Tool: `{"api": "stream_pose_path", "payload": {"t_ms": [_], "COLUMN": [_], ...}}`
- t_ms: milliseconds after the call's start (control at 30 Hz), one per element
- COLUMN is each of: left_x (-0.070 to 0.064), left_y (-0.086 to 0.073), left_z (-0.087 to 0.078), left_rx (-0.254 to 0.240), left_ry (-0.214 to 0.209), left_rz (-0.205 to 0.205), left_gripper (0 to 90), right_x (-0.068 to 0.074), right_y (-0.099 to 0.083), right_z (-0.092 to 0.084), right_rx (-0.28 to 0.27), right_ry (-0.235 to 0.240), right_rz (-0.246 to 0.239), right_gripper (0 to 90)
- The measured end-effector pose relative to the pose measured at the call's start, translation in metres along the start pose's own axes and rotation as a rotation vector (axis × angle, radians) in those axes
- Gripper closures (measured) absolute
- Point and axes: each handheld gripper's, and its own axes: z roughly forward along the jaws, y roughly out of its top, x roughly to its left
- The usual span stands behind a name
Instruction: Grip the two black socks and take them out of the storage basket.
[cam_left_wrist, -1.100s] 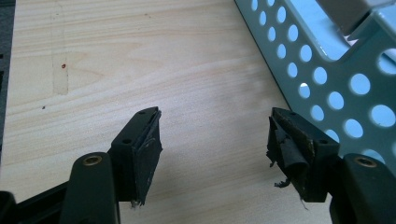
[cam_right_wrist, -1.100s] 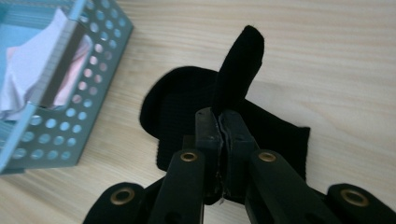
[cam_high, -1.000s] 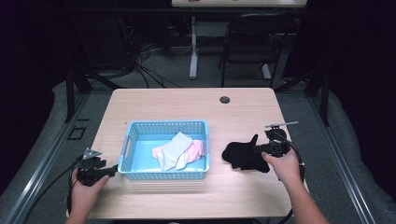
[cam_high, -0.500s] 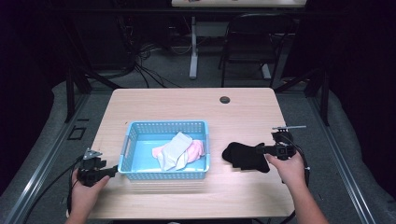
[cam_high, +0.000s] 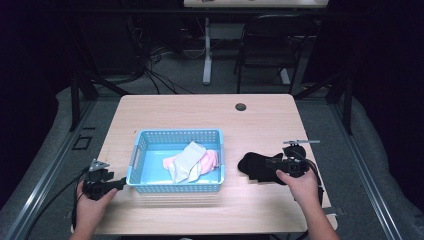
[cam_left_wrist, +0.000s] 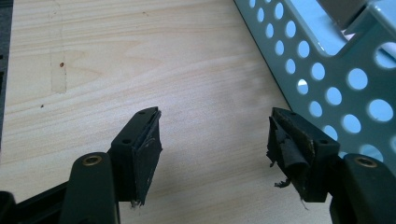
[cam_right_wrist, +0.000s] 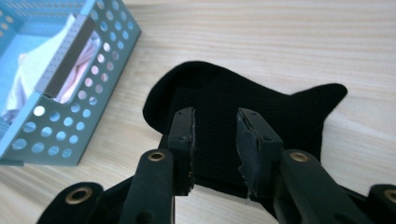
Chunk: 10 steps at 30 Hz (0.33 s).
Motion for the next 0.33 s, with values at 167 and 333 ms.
{"api": "stream_pose_path", "payload": {"t_ms": [167, 333], "left_x": [0.0, 0.001], "left_y": [0.0, 0.001], "left_z": [0.0, 0.0], "left_rx": [0.001, -0.003], "left_ry": [0.002, 0.002], "left_rz": [-0.002, -0.005], "left_gripper": [34.5, 34.5], "right_x": [-0.004, -0.015], "right_y": [-0.015, -0.03], "right_z": [0.001, 0.003], "right_rx": [-0.117, -0.215], "right_ry": [0.029, 0.018], "right_rz": [0.019, 0.049], "right_gripper": [66.4, 63.0]}}
